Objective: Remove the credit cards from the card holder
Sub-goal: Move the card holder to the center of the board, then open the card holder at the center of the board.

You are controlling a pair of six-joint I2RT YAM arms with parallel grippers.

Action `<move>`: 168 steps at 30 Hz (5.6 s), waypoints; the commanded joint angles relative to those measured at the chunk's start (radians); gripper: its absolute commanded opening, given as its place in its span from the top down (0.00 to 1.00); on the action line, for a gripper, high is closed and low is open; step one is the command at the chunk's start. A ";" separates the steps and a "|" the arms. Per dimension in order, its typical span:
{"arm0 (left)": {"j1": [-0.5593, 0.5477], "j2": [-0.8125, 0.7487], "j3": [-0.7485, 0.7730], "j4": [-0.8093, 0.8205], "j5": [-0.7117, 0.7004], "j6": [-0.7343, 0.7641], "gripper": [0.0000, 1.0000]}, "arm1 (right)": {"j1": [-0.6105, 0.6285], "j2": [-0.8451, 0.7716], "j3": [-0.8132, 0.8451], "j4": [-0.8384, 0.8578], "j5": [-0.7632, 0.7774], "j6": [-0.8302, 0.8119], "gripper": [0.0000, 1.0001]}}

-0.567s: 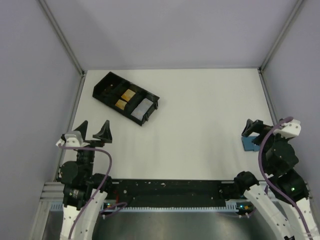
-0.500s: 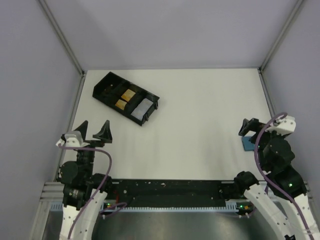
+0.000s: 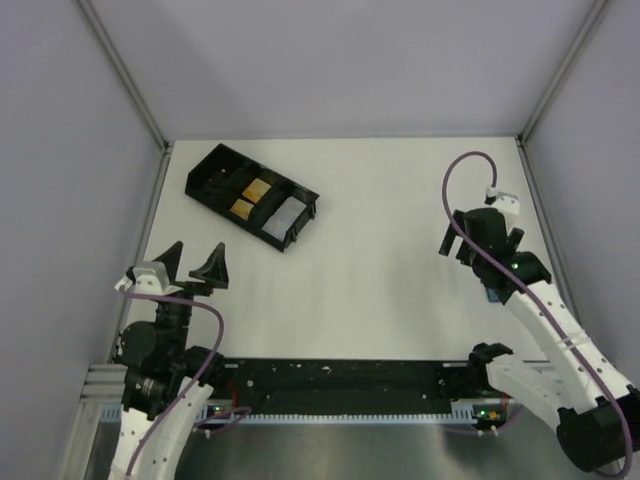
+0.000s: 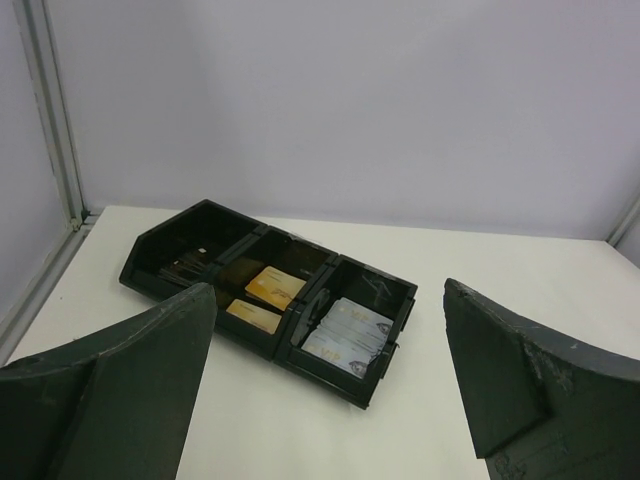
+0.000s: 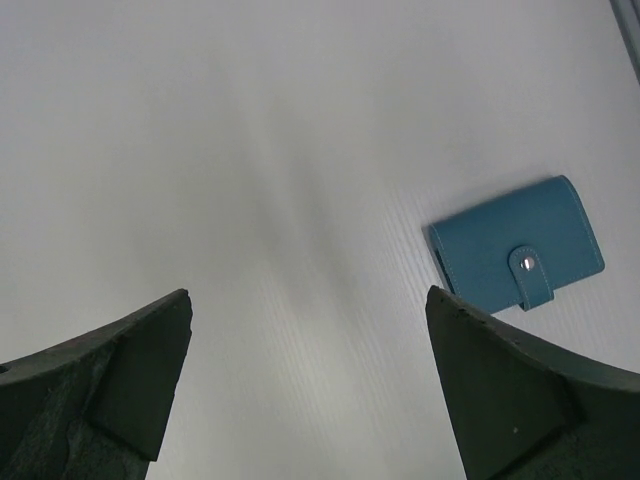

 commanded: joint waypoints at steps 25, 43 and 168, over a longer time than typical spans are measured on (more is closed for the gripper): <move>-0.103 -0.179 0.011 0.005 -0.041 0.013 0.01 | -0.731 0.495 -0.047 0.134 -0.116 0.292 0.01; -0.103 -0.177 0.006 0.011 -0.032 0.016 0.01 | -0.553 0.699 0.057 0.158 -0.346 0.041 0.14; -0.380 1.642 0.229 0.212 0.324 -0.635 0.99 | 0.325 0.495 -0.186 0.509 -0.290 0.233 0.85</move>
